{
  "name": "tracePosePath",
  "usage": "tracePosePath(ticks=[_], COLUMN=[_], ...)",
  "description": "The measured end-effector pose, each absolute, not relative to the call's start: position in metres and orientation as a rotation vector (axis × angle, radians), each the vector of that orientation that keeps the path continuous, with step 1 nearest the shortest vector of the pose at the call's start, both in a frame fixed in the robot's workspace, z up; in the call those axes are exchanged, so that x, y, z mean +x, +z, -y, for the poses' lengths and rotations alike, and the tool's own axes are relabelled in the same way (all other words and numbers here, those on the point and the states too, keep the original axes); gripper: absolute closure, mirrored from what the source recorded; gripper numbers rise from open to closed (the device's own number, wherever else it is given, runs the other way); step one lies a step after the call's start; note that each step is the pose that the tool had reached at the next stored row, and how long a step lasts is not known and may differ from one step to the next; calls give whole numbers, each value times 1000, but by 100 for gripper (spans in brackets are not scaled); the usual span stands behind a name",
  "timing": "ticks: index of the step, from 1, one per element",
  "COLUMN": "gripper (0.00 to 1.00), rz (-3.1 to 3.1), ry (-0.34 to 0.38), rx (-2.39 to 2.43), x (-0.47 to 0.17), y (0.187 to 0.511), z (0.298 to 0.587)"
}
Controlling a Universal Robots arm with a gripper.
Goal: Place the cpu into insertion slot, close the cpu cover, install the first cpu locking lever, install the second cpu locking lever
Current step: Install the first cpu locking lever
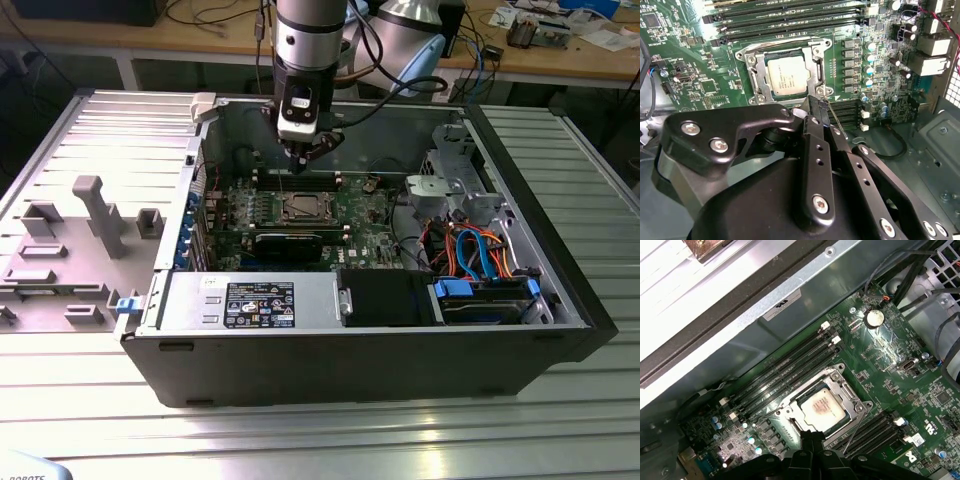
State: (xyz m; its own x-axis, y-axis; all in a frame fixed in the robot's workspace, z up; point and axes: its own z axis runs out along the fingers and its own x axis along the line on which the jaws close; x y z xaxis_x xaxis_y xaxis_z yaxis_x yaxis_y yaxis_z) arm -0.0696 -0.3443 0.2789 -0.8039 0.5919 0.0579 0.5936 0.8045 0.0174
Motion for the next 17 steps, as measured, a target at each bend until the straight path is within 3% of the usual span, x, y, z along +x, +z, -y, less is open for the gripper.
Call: tracePosePath(ticks=[17], gripper=[89], rz=[2948], ry=[-53], rx=[-930], x=[-75], y=[279], z=[344])
